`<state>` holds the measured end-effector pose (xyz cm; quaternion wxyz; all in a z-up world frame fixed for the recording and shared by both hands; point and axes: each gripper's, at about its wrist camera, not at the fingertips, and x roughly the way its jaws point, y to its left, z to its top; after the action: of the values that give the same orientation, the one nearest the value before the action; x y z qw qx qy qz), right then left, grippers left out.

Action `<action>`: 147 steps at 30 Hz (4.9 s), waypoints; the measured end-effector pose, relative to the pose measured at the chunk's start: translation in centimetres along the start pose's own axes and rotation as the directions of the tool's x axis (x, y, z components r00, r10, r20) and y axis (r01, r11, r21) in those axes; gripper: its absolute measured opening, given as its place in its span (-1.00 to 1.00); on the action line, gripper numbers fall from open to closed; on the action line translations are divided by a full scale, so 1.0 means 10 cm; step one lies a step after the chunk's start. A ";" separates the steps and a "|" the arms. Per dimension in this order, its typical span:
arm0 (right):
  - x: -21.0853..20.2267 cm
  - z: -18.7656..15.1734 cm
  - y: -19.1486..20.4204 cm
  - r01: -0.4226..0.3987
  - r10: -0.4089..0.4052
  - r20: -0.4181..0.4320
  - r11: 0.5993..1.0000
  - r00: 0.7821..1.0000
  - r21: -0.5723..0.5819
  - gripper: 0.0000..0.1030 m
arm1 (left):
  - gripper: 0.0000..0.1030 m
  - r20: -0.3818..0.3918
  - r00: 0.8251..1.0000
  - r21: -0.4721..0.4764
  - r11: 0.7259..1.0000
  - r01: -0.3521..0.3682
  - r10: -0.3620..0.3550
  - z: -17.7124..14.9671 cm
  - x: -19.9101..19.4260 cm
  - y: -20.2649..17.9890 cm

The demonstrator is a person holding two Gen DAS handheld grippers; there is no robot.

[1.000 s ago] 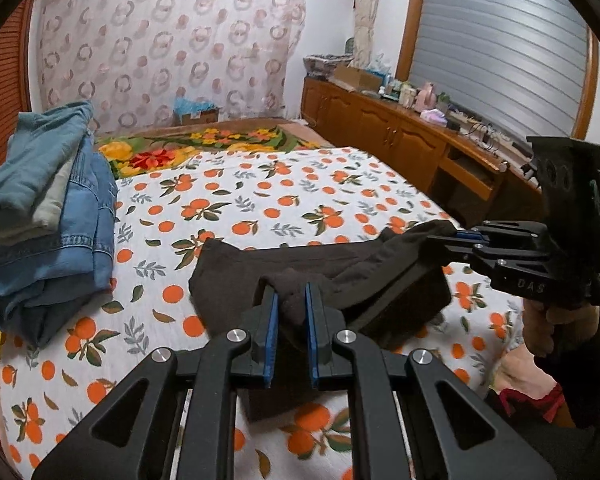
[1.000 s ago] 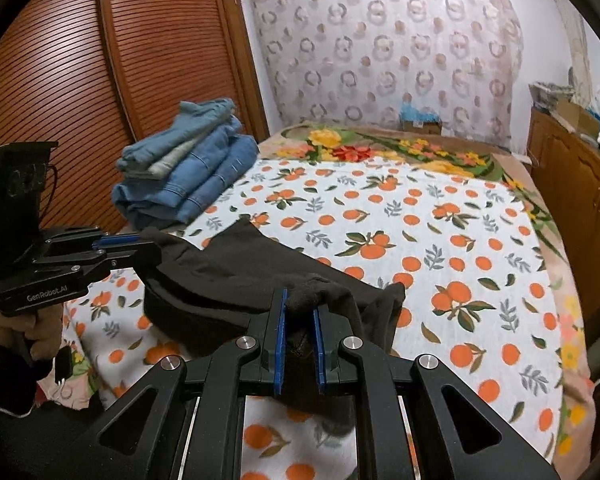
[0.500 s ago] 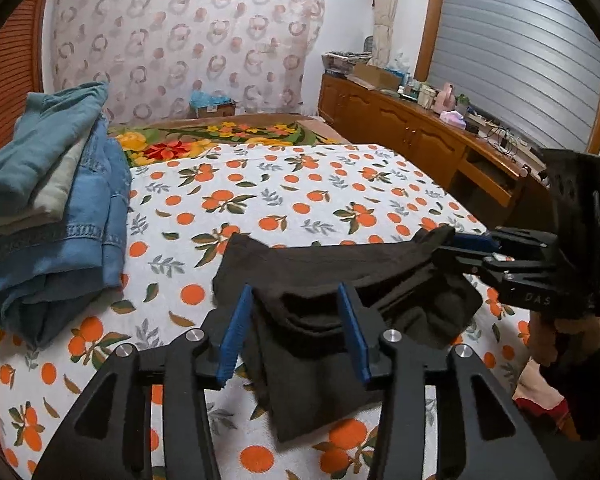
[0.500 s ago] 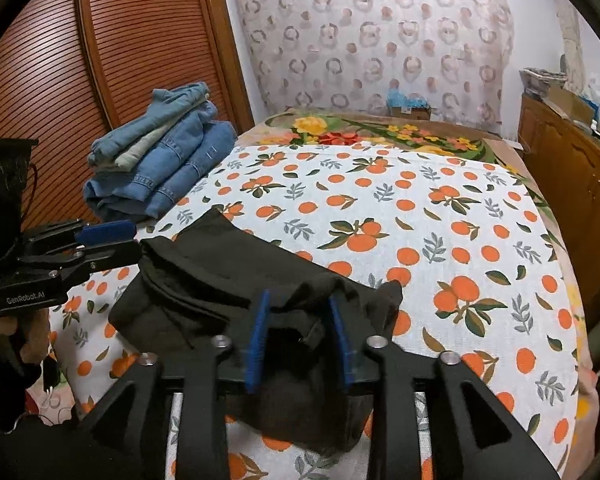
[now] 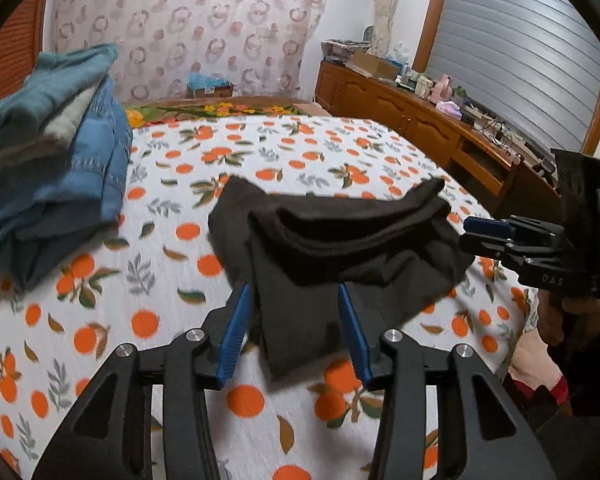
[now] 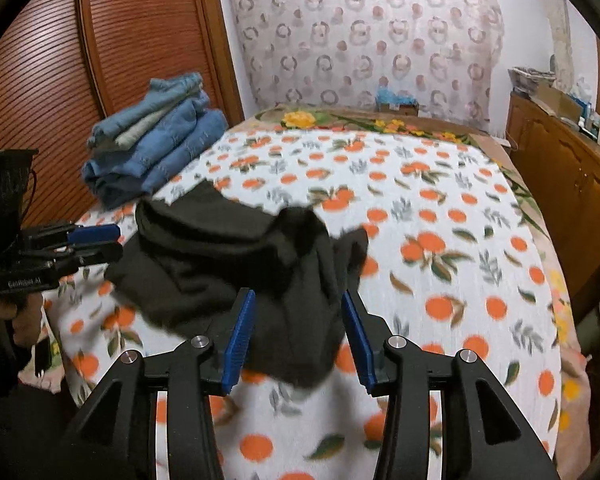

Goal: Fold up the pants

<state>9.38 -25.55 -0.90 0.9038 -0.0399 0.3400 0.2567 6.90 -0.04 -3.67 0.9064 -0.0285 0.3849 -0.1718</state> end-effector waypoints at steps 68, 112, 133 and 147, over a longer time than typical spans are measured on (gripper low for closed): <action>0.33 0.28 0.03 -0.030 0.024 -0.054 0.993 0.998 -0.111 -0.21 | -0.15 -0.047 0.996 0.048 0.996 -0.075 0.077 0.27 0.35 0.02; 0.19 0.03 0.01 0.118 -0.112 -0.156 0.993 0.981 0.027 0.20 | -0.09 -0.044 0.995 0.019 0.996 -0.089 0.090 0.22 0.53 0.12; 0.19 0.07 0.04 0.091 -0.091 -0.114 0.996 0.989 -0.006 0.27 | -0.01 -0.056 0.996 -0.003 0.998 -0.068 0.068 0.34 0.51 0.19; 0.44 0.20 -0.02 0.046 -0.042 -0.124 0.999 0.991 0.027 -0.08 | -0.01 -0.090 0.996 -0.064 0.998 0.014 -0.019 0.38 0.64 0.33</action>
<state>13.42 -23.31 -2.20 0.8870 -0.0496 0.3981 0.2286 14.69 0.57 -6.02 0.8852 -0.0527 0.4307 -0.1681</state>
